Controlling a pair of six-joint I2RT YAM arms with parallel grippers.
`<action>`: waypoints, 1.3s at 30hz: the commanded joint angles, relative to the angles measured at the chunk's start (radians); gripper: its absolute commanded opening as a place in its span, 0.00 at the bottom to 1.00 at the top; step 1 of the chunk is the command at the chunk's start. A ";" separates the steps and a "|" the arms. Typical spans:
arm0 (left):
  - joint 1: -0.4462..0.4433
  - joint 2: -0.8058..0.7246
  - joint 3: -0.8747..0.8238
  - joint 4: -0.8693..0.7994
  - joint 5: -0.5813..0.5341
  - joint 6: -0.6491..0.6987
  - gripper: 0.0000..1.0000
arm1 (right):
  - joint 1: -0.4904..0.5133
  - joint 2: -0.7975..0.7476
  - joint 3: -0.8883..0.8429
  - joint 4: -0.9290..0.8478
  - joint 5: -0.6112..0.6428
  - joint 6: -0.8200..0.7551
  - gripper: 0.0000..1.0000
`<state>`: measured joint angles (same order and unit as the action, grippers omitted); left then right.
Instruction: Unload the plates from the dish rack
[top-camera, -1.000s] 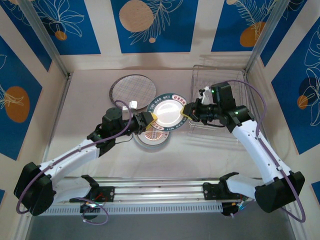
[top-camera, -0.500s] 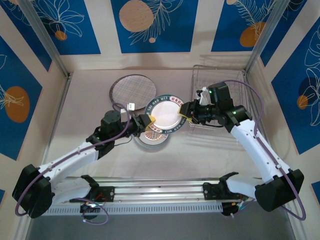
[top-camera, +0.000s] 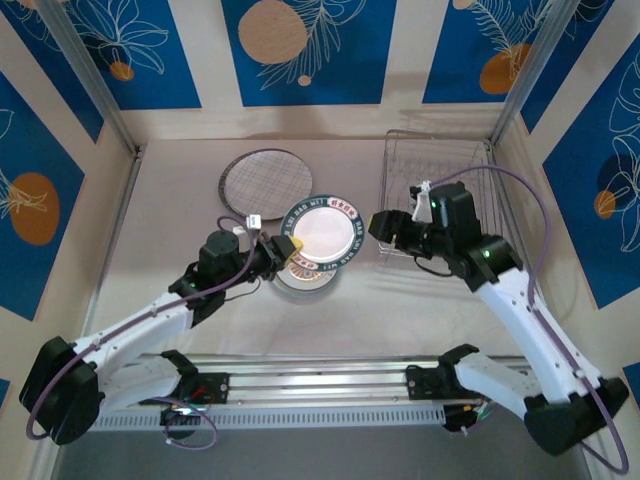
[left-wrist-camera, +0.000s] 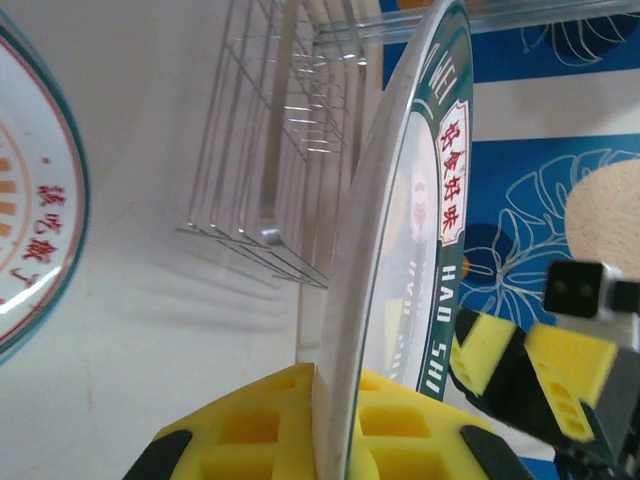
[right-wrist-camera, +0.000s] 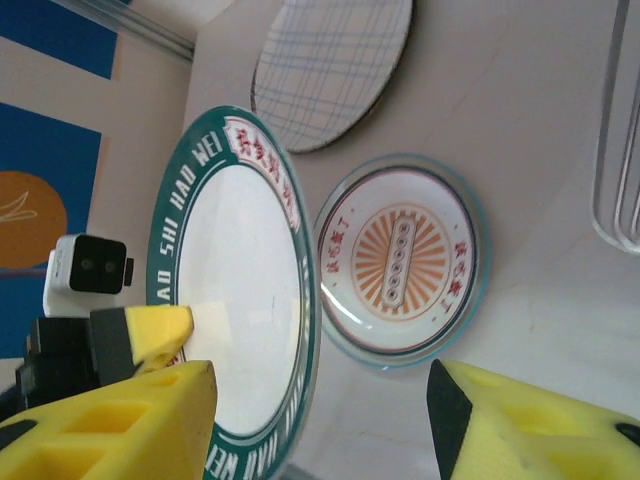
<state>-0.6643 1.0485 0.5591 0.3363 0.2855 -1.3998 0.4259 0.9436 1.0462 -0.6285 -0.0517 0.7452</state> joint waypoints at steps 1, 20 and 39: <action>-0.005 -0.030 -0.020 0.008 -0.060 0.030 0.00 | 0.020 -0.109 -0.120 0.138 0.112 -0.131 0.59; -0.011 0.076 -0.083 -0.095 -0.271 0.098 0.00 | 0.058 -0.405 -0.375 0.341 -0.138 -0.601 0.70; -0.022 0.252 -0.084 -0.058 -0.250 0.096 0.00 | 0.057 -0.406 -0.393 0.318 -0.123 -0.609 0.70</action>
<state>-0.6773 1.2884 0.4736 0.2241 0.0353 -1.3251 0.4782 0.5461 0.6647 -0.3069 -0.1658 0.1425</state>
